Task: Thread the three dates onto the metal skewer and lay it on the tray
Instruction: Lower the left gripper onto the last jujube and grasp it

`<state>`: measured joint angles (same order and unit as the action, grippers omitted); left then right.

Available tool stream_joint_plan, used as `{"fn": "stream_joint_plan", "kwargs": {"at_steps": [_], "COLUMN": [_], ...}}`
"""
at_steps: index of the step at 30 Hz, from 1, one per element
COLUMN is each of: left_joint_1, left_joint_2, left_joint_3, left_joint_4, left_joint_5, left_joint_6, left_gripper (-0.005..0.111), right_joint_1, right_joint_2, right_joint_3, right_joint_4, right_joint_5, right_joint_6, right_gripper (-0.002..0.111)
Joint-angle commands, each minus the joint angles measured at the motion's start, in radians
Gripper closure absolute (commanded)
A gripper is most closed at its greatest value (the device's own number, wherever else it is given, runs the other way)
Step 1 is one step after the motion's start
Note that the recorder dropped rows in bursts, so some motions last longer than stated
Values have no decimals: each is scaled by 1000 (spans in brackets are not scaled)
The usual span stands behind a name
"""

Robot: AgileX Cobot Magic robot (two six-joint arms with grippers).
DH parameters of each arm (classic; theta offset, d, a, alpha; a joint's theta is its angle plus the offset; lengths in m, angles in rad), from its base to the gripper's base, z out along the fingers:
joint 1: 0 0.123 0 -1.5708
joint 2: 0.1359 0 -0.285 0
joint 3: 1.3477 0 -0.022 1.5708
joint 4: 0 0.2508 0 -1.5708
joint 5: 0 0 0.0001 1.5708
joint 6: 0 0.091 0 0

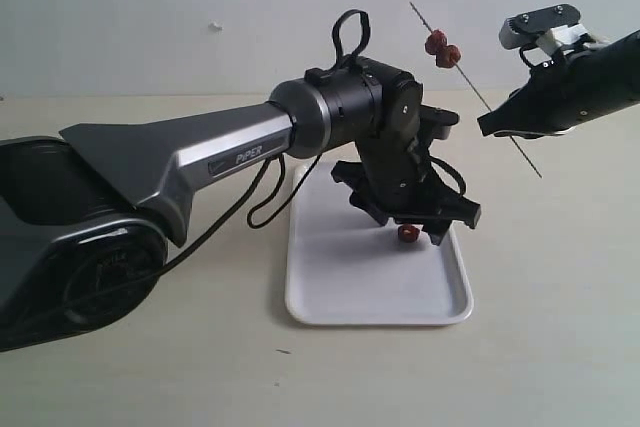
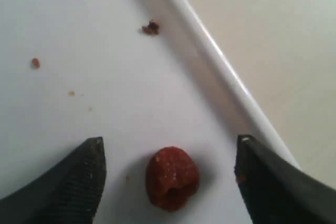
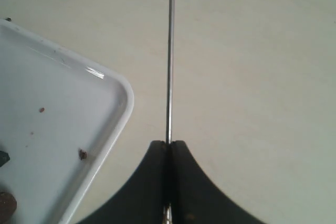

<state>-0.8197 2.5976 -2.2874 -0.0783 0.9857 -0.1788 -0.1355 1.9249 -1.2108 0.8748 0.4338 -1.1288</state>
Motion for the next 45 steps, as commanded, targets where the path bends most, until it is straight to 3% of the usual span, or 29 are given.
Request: {"fn": "stream_joint_plan", "kwargs": {"at_steps": [1,12,20,37,42,45], "left_joint_1": [-2,-2,-2,-2,-2,-2], "left_joint_2": [13,13,13,13,13,13], "left_joint_3": [-4,-4,-4,-4,-4,-4], "left_joint_4": [4,9,9,12,12,12], "left_joint_5": [25,71,67,63,63,60], "left_joint_6": [-33,-39,-39,-39,-39,-35], "left_gripper": [47,49,64,64,79,81], "right_joint_1": [-1,-1,-1,-1,-1,-1], "right_joint_2": [-6,-6,-6,-6,-6,-6], "right_joint_3": [-2,-2,-2,-2,-2,-2], "right_joint_4": [7,7,7,13,13,13], "right_joint_5": [-7,-7,-7,-7,-7,-7], "right_joint_6": [5,5,5,5,5,5], "right_gripper": [108,108,108,108,108,108]}}
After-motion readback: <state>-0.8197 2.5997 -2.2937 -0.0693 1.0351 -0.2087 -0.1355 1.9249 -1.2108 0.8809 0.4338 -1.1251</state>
